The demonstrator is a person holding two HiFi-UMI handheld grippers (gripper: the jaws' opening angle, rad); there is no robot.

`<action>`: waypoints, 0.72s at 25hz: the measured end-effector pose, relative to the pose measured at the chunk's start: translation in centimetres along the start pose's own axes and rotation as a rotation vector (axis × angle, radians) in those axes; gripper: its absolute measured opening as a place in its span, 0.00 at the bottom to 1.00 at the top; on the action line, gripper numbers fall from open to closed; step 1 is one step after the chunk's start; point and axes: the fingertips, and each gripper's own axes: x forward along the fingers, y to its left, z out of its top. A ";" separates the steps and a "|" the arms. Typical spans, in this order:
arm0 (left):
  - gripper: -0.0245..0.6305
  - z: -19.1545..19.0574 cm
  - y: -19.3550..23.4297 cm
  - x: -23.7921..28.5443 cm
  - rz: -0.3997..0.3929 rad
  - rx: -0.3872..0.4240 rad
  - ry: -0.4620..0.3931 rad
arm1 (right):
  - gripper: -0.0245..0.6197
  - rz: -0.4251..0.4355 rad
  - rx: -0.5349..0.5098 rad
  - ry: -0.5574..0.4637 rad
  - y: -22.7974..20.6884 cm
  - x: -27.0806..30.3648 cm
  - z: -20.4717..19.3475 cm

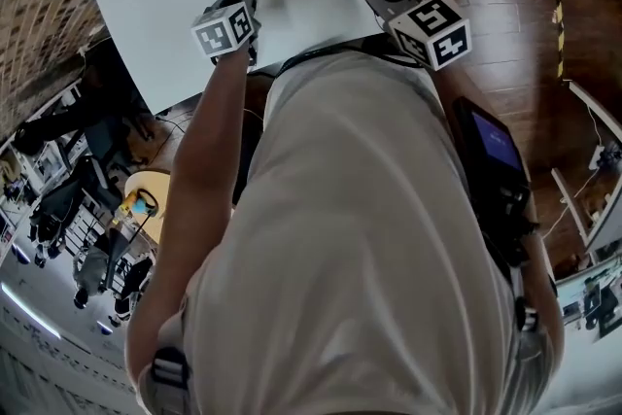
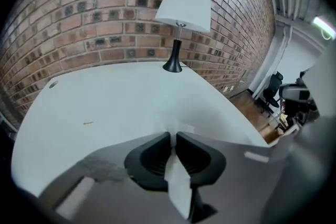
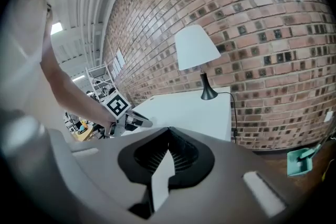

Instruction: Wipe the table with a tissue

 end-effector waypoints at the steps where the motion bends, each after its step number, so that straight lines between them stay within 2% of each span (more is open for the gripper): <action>1: 0.11 -0.2 0.0 -0.9 0.018 -0.014 -0.013 | 0.05 0.014 -0.005 0.004 0.0 0.1 0.0; 5: 0.11 -2.5 -0.2 -3.2 0.073 -0.081 -0.040 | 0.05 0.072 -0.030 0.028 0.0 0.4 -0.2; 9: 0.11 -4.8 0.3 -4.6 0.087 -0.142 -0.062 | 0.05 0.118 -0.053 0.050 0.6 1.5 0.4; 12: 0.11 -3.4 3.1 -7.0 0.110 -0.108 -0.100 | 0.05 0.163 -0.074 0.021 2.4 4.8 2.1; 18: 0.11 -4.4 -2.1 -6.0 0.028 -0.069 -0.114 | 0.05 0.217 -0.125 0.065 2.8 4.1 1.7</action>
